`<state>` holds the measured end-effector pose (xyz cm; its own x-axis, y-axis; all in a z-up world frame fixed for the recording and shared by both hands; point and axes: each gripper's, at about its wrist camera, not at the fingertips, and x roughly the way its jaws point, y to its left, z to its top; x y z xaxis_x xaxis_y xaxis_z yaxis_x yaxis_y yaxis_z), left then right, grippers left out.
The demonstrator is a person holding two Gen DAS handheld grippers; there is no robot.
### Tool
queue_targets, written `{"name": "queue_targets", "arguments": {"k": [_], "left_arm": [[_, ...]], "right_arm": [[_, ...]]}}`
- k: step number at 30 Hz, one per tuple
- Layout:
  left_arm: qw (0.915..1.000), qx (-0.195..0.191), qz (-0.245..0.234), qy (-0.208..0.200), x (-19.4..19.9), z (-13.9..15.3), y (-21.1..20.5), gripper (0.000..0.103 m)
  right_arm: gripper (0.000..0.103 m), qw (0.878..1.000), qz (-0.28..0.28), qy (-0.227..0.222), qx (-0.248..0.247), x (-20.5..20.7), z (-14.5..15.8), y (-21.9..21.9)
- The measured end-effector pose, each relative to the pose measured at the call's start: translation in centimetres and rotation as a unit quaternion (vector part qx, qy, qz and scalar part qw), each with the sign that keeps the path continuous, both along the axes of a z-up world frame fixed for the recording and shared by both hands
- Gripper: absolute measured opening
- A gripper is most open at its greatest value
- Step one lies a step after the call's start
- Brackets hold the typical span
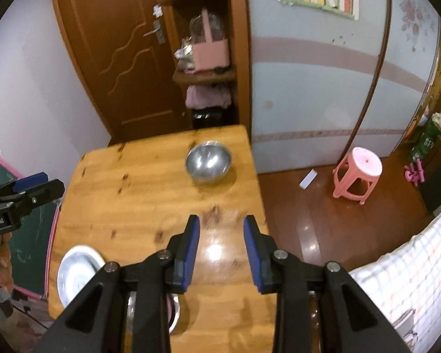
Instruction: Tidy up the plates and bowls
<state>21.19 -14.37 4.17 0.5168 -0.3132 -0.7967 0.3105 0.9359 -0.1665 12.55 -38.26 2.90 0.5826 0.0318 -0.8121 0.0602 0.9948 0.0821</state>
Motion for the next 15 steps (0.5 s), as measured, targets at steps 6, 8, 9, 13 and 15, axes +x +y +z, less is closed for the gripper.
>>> {"name": "queue_targets", "arguments": {"k": [6, 8, 9, 13, 15], "left_arm": [[1.0, 0.003, 0.006, -0.006, 6.2, -0.3, -2.2, 0.084], [0.9999, 0.008, 0.008, -0.005, 8.5, -1.3, -3.1, 0.084], [0.9999, 0.009, 0.011, -0.003, 9.6, -2.0, -3.6, 0.084], [0.9996, 0.004, 0.02, 0.019, 13.7, -5.6, -5.3, 0.084], [0.9989, -0.002, 0.02, 0.041, 15.6, -7.8, -6.0, 0.084]], "right_arm": [[0.045, 0.999, -0.02, -0.025, -0.016, 4.8, 1.6, -2.1], [0.045, 0.999, -0.024, -0.023, -0.016, 6.6, 1.2, -2.5], [0.045, 0.999, -0.026, -0.021, -0.016, 7.3, 1.0, -2.6], [0.045, 0.999, -0.034, -0.003, -0.009, 11.6, -1.6, -3.5], [0.045, 0.999, -0.035, 0.009, 0.005, 13.2, -3.1, -3.9]]}}
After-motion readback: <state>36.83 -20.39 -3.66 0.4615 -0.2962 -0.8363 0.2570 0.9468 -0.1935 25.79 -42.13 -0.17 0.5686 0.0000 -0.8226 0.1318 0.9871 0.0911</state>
